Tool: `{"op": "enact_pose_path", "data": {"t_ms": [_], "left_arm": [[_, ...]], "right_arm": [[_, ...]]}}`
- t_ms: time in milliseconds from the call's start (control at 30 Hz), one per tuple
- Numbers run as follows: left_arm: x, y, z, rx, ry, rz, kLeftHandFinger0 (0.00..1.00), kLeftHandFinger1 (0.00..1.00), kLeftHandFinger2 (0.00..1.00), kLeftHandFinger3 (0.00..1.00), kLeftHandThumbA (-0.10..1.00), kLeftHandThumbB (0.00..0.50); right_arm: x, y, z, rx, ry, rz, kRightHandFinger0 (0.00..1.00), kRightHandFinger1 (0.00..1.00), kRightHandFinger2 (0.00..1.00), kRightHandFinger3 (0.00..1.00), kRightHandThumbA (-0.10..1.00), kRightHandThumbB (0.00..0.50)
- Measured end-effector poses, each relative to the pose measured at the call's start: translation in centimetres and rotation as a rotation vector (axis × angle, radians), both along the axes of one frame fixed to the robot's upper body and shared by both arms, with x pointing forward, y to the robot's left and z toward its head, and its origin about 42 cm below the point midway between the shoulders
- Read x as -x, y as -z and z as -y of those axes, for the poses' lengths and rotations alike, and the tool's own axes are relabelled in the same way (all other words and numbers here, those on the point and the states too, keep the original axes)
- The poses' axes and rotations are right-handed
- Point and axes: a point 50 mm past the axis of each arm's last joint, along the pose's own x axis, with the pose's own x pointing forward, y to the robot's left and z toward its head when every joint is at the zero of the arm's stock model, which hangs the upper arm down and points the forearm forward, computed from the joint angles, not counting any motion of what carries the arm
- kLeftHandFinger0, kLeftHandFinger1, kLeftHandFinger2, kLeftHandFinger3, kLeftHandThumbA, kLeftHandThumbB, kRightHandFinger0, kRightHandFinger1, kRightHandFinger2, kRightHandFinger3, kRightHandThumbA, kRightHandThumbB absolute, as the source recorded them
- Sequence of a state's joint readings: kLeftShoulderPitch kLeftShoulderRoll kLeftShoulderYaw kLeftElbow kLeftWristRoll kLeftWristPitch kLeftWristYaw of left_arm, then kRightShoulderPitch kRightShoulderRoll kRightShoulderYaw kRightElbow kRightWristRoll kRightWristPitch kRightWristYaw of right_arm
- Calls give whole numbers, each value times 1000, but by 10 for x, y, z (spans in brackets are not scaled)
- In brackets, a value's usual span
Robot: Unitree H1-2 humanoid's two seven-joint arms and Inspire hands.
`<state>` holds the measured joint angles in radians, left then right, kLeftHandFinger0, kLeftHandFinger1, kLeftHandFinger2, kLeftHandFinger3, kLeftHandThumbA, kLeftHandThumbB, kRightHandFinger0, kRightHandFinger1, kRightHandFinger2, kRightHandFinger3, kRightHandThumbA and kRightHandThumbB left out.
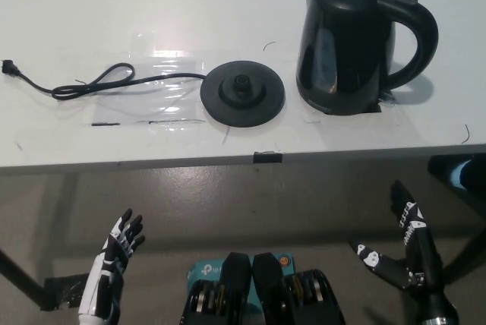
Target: Use the right hand to grab the handle of the kettle from the base and place it on the right side
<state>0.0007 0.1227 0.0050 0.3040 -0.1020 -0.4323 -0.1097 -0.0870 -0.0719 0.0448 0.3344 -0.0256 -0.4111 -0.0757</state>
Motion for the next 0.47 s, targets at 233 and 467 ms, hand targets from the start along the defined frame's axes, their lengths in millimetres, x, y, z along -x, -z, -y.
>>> {"op": "enact_pose_path", "data": {"t_ms": [233, 467], "left_arm": [[0, 0, 0, -1, -2, 1, 1000, 1000, 1000, 1000, 1000, 481], [4, 1, -2, 0, -13, -5, 987, 1000, 1000, 1000, 1000, 499]], "right_arm": [[-4, -3, 0, 1, -11, 13, 1000, 1000, 1000, 1000, 868, 193], [-8, -7, -3, 14, -26, 26, 1000, 1000, 1000, 1000, 920, 239]]}}
